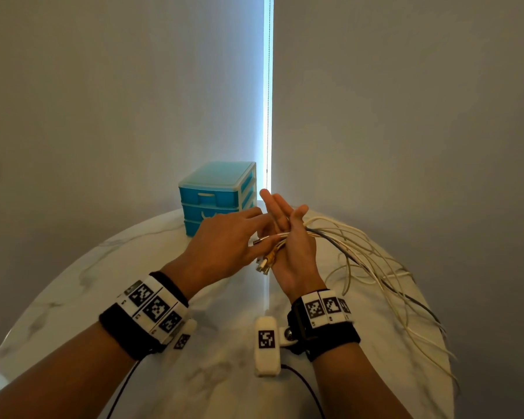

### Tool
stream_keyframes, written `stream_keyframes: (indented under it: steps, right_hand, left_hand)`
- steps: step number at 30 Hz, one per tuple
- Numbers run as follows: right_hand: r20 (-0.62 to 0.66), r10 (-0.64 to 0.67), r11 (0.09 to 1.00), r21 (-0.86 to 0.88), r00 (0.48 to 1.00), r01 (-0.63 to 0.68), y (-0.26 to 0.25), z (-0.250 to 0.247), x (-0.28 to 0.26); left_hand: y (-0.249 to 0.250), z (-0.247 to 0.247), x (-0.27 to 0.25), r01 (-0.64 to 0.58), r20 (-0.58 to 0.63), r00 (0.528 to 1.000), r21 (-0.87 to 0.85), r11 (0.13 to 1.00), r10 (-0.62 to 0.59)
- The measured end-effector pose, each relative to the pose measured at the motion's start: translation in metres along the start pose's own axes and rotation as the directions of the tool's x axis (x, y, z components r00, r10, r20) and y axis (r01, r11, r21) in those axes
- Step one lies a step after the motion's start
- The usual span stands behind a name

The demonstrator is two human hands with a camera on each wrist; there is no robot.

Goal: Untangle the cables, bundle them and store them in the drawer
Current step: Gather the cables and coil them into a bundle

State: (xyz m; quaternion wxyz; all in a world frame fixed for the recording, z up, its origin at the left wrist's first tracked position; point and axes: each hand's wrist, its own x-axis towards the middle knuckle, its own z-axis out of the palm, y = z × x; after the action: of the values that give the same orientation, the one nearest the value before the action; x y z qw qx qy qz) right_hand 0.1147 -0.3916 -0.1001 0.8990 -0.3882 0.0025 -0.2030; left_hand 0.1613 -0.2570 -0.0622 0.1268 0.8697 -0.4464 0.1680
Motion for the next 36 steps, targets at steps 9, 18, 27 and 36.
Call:
stream_keyframes:
  steps: [9, 18, 27, 36]
  right_hand:
    - [-0.197, -0.060, 0.993, 0.086, 0.979, 0.078, 0.014, 0.006, 0.001]
    - [-0.180, -0.061, 0.948, 0.298, 0.982, 0.114, 0.012, -0.001, 0.005]
    - [-0.123, -0.167, 0.926, 0.321, 0.978, 0.198, -0.001, -0.003, 0.000]
    - [-0.055, -0.166, 0.959, 0.221, 0.985, 0.175, -0.008, -0.002, -0.002]
  left_hand:
    - [-0.010, -0.005, -0.003, -0.049, 0.158, 0.987, 0.066, 0.997, 0.038]
    - [-0.012, 0.008, -0.011, 0.300, 0.200, 0.953, -0.523, 0.797, -0.228]
    - [0.016, 0.014, 0.006, 0.714, 0.674, 0.697, -0.682, 0.157, -0.244]
    - [0.023, 0.014, 0.014, 0.675, 0.599, 0.731, -0.704, 0.221, -0.327]
